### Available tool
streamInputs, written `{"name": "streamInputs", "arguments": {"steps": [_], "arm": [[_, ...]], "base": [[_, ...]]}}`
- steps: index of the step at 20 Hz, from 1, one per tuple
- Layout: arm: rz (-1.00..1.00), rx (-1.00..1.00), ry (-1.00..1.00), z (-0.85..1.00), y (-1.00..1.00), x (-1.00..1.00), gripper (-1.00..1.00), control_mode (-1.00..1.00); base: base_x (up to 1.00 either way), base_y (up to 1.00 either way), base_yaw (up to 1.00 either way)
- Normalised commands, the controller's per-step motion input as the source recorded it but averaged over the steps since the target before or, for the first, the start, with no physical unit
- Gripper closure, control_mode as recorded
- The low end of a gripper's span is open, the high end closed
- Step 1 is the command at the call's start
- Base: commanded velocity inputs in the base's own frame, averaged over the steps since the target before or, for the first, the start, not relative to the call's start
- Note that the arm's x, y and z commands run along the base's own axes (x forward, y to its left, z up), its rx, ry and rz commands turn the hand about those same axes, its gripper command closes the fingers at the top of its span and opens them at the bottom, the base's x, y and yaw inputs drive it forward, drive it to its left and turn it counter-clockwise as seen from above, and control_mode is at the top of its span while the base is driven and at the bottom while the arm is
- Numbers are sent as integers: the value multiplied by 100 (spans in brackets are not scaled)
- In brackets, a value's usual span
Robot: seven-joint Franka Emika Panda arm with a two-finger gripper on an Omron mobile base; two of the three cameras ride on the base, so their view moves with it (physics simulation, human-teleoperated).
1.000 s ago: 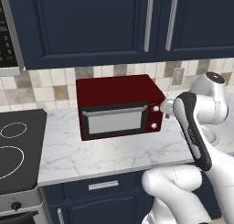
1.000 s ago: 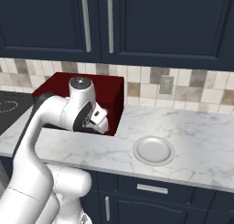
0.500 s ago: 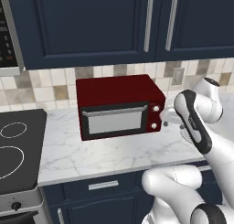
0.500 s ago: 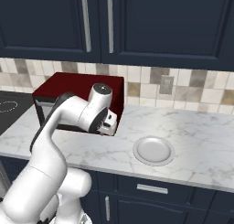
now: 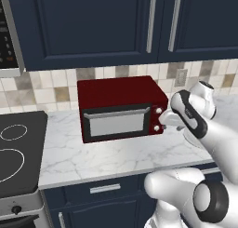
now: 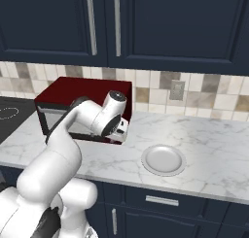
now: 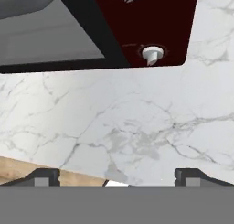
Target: Pick up the bagel from the plate, place it on the toaster oven rack, close the door, and set the timer.
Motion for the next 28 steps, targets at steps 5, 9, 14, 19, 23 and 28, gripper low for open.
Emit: {"name": "streamInputs", "arguments": {"steps": [5,9,14,19,23,28], "arm": [[0,6,-4,-27,0,9,-100,-100],[-5,9,-3,-27,0,10,-100,-100],[-8,7,-4,-17,0,23,-100,-100],[-6,2,0,-10,0,41,-100,-100],[-3,0,0,-16,0,36,-100,-100],[0,0,0,-25,-9,24,-100,-100]], "base": [[0,0,0],[0,0,0],[0,0,0],[0,0,0],[0,0,0],[0,0,0]]}}
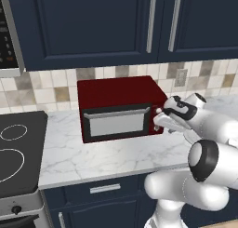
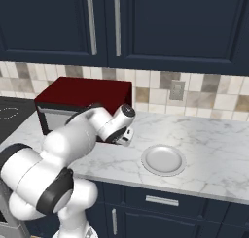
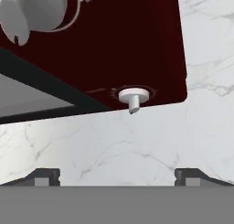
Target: Pick up the bagel from the plate, place it on the toaster oven rack, close the door, and set the timer.
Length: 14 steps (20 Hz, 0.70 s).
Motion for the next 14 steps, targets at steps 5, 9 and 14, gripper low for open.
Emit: {"name": "streamInputs", "arguments": {"steps": [5,9,14], "arm": [[0,0,0,-25,-5,23,-100,-100],[0,0,-1,-16,0,35,-100,-100],[0,0,-1,-14,0,26,-100,-100]], "base": [[0,0,0],[0,0,0],[0,0,0]]}}
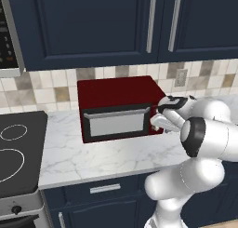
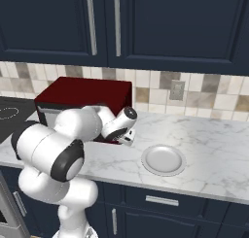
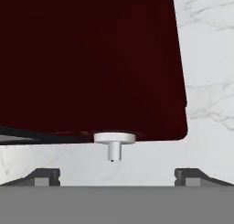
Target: Pick up the bagel from the plate, place it on the toaster oven rack, close the door, and set the timer.
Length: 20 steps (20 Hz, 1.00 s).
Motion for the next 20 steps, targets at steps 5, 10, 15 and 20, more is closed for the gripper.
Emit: {"name": "streamInputs", "arguments": {"steps": [5,10,15,20], "arm": [[0,0,-1,-15,0,19,-100,-100],[0,0,-3,-14,0,15,-100,-100],[0,0,-4,-12,0,13,-100,-100],[0,0,-3,-13,0,8,-100,-100]], "base": [[0,0,0],[0,0,0],[0,0,0],[0,0,0]]}}
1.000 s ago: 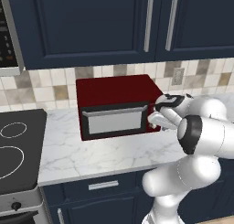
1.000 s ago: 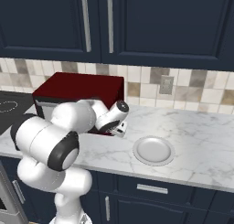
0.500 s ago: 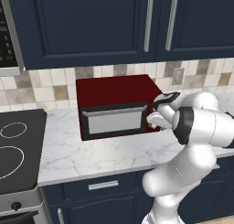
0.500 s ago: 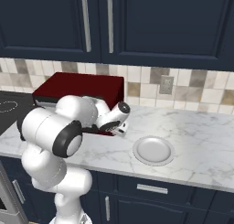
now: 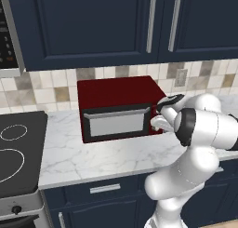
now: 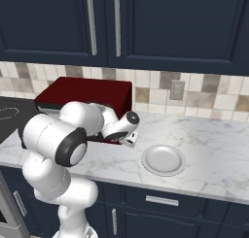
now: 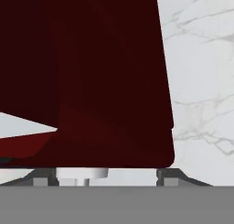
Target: Pick up the bagel from the plate, place it on the toaster oven rack, close the door, and set the timer.
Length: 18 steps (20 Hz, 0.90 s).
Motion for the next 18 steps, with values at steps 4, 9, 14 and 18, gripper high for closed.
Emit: {"name": "streamInputs", "arguments": {"steps": [4,9,14,18], "arm": [[0,0,-1,-10,0,19,-100,-100],[0,1,0,-7,0,29,-100,-100],[0,2,0,-6,-1,33,100,-100],[0,3,-1,-2,-28,28,100,-100]], "base": [[0,0,0],[0,0,0],[0,0,0],[0,0,0]]}}
